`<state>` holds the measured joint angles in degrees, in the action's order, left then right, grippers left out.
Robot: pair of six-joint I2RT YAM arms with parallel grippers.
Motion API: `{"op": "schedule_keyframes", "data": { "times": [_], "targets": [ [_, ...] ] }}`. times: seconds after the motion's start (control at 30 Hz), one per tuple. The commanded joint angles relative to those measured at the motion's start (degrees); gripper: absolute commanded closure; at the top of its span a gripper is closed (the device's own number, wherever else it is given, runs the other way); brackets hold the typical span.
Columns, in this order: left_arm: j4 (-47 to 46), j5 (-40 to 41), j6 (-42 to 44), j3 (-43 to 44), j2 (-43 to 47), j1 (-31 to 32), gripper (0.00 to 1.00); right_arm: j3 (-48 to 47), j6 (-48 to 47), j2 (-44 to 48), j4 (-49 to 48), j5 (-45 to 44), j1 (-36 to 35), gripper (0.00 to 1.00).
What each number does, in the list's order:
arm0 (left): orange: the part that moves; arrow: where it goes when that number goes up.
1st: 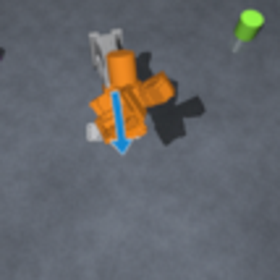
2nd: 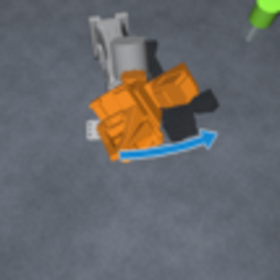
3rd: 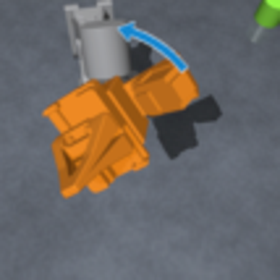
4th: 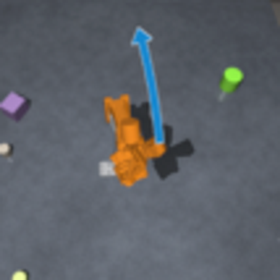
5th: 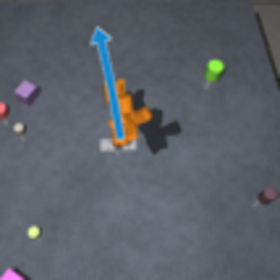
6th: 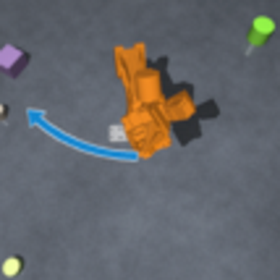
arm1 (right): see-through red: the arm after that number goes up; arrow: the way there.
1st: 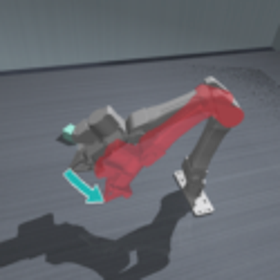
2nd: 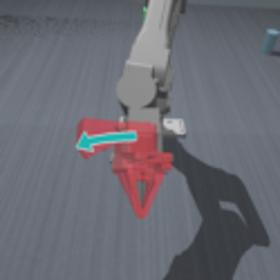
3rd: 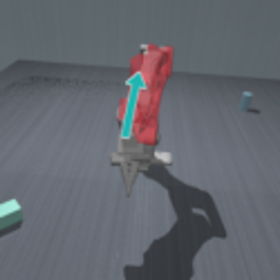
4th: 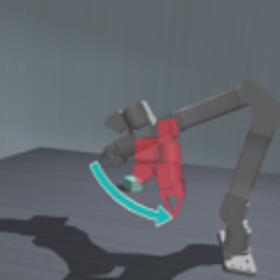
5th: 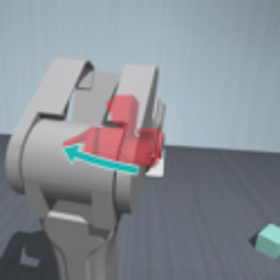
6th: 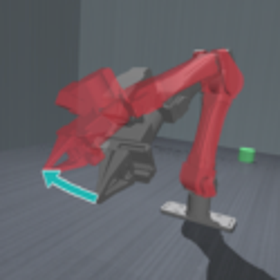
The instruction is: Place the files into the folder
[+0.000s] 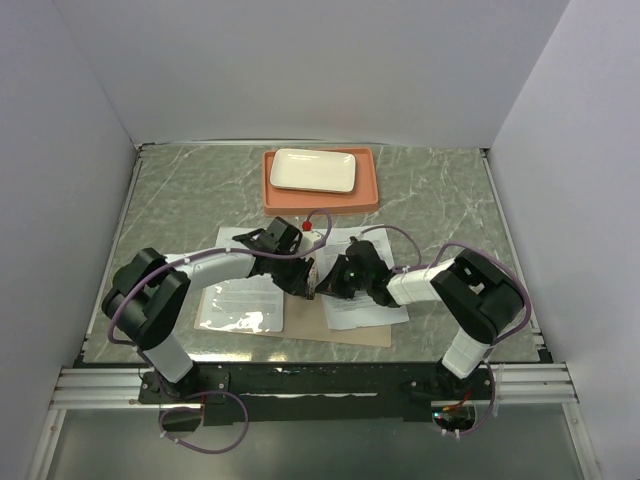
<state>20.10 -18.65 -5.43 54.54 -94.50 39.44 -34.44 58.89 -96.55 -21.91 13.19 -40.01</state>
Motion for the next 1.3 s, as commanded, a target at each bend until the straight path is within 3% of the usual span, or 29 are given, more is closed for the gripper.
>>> {"op": "schedule_keyframes", "data": {
  "times": [0.0, 1.27],
  "targets": [
    [-2.4, -2.4, -0.7, -0.3, -0.2, -0.2, 0.73, 2.2, -2.3, -1.7, 8.0, -5.2, -0.3, 0.91],
    [-4.3, -3.8, -1.2, 2.0, -6.0, 1.2, 0.73, -1.2, -1.2, -4.4, 9.5, -4.1, -3.5, 0.92]
  ]
}}
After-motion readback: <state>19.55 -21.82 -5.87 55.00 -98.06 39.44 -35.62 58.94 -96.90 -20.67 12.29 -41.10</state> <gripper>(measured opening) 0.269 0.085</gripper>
